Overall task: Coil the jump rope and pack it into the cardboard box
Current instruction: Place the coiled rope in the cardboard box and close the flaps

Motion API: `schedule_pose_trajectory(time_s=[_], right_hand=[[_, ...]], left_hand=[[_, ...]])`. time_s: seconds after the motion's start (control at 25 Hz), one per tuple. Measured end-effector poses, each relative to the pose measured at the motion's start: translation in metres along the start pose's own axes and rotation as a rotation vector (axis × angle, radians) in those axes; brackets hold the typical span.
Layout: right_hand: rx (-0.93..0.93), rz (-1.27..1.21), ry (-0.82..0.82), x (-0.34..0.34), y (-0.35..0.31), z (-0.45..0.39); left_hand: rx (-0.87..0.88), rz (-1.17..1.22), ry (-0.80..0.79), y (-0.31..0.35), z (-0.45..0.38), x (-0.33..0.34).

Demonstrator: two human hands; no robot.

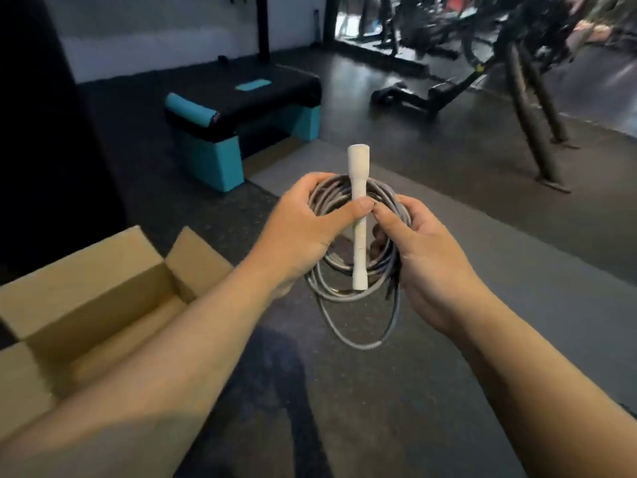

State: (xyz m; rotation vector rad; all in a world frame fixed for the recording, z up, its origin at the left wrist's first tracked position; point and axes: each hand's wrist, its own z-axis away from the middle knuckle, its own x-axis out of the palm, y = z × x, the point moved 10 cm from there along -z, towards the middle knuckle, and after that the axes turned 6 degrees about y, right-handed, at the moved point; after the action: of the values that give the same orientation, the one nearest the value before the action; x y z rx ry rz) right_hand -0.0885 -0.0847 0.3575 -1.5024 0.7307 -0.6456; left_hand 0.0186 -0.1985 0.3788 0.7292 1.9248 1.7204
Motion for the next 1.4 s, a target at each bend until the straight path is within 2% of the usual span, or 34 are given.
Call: schedule_pose_trajectory(time_s=[0.12, 0.32, 0.44, 0.56, 0.72, 0.92, 1.12, 1.2, 1.28, 1.32, 1.4], right_hand=[[0.116, 0.005, -0.185, 0.122, -0.029, -0.001], [0.312, 0.03, -0.384, 0.28, -0.032, 0.018], [0.42, 0.064, -0.468, 0.354, -0.011, 0.027], [0.439, 0.124, -0.51, 0.397, 0.011, 0.028], [0.494, 0.197, -0.574, 0.438, 0.06, 0.017], [0.602, 0.242, -0.583, 0.462, 0.148, -0.008], [0.667, 0.369, -0.588, 0.49, 0.326, -0.032], [0.732, 0.396, -0.553, 0.486, 0.393, -0.029], [0.792, 0.491, -0.592, 0.483, 0.456, -0.013], [0.774, 0.567, -0.616, 0.482, 0.477, -0.008], [0.588, 0.767, -0.627, 0.482, 0.5, -0.01]], left_hand=[[-0.093, -0.035, 0.2, 0.033, 0.004, -0.125], [-0.327, -0.124, 0.347, 0.029, 0.026, -0.277], [-0.448, -0.139, 0.397, 0.008, 0.038, -0.344], [-0.496, -0.175, 0.488, -0.013, 0.046, -0.384], [-0.612, -0.229, 0.638, -0.063, 0.049, -0.42], [-0.772, -0.226, 0.763, -0.149, 0.041, -0.428], [-0.889, -0.268, 0.799, -0.318, 0.029, -0.445], [-0.936, -0.333, 0.76, -0.377, 0.032, -0.445], [-0.986, -0.393, 0.732, -0.437, 0.048, -0.443], [-0.998, -0.418, 0.724, -0.461, 0.055, -0.444], [-1.012, -0.44, 0.712, -0.496, 0.067, -0.444]])
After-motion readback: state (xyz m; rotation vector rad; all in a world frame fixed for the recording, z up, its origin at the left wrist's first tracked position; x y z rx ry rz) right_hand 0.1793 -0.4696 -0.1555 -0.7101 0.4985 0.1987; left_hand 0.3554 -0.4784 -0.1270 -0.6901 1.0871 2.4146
